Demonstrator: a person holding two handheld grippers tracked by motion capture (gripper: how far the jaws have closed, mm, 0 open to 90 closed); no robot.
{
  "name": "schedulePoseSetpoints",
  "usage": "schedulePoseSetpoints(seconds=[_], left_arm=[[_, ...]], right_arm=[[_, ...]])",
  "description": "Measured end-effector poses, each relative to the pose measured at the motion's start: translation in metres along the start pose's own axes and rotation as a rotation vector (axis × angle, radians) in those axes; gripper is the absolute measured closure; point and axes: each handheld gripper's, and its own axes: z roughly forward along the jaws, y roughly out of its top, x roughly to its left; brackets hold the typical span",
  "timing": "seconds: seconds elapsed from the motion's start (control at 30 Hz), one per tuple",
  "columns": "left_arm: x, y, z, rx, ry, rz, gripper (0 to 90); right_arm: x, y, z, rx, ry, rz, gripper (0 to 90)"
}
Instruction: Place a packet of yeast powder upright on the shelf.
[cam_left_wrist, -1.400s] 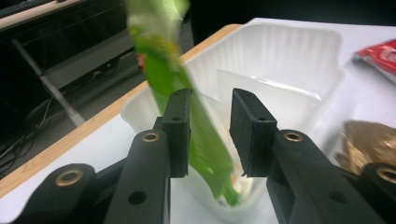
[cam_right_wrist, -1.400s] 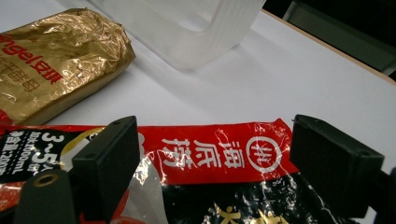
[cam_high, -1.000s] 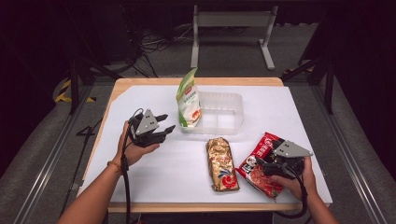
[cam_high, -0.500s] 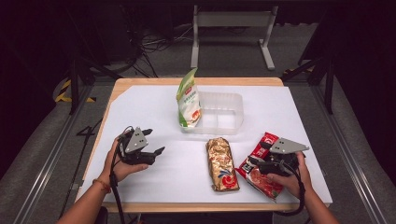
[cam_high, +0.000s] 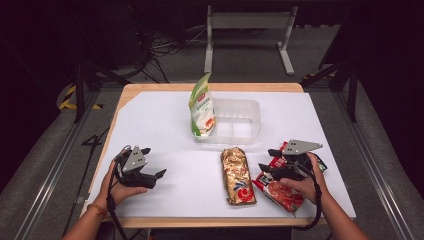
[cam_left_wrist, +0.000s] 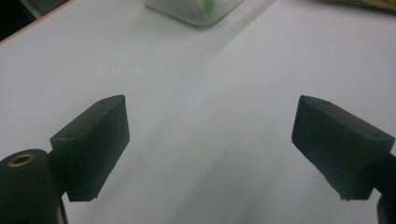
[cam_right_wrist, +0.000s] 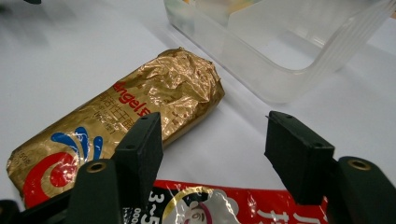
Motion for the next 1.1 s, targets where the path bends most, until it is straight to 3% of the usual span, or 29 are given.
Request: schedulePoseSetpoints(seconds=[0.03,0.13,0.2,0.37,0.47,0.87,1.1], left_arm=[[0.000,-0.003,-0.002,-0.008,0.001,-0.023,12.1],[0.000,-0.003,-0.008,-0.033,0.026,-0.016,11.8],[0.001,-0.003,-0.010,-0.055,0.005,-0.044,10.5],[0.000,-0.003,-0.009,-0.047,0.031,-0.036,9.5],[0.001,-0.003,-0.009,-0.048,0.021,-0.044,9.5],[-0.008,-0.001,-0.002,-0.017,-0.016,0.006,9.7],[-0.009,-0.001,0.001,-0.006,-0.025,0.011,9.7]], right_arm=[[-0.001,0.002,0.002,0.004,-0.007,-0.008,38.3],[-0.004,0.006,0.011,0.012,0.011,0.013,38.2],[-0.004,0.010,0.016,0.018,0.017,0.011,37.5],[-0.001,0.019,0.027,0.031,0.041,0.003,35.4],[0.000,0.021,0.034,0.054,0.049,-0.012,35.3],[-0.005,0.032,0.064,0.120,0.125,0.044,31.6],[0.000,0.041,0.085,0.186,0.144,0.044,27.3]])
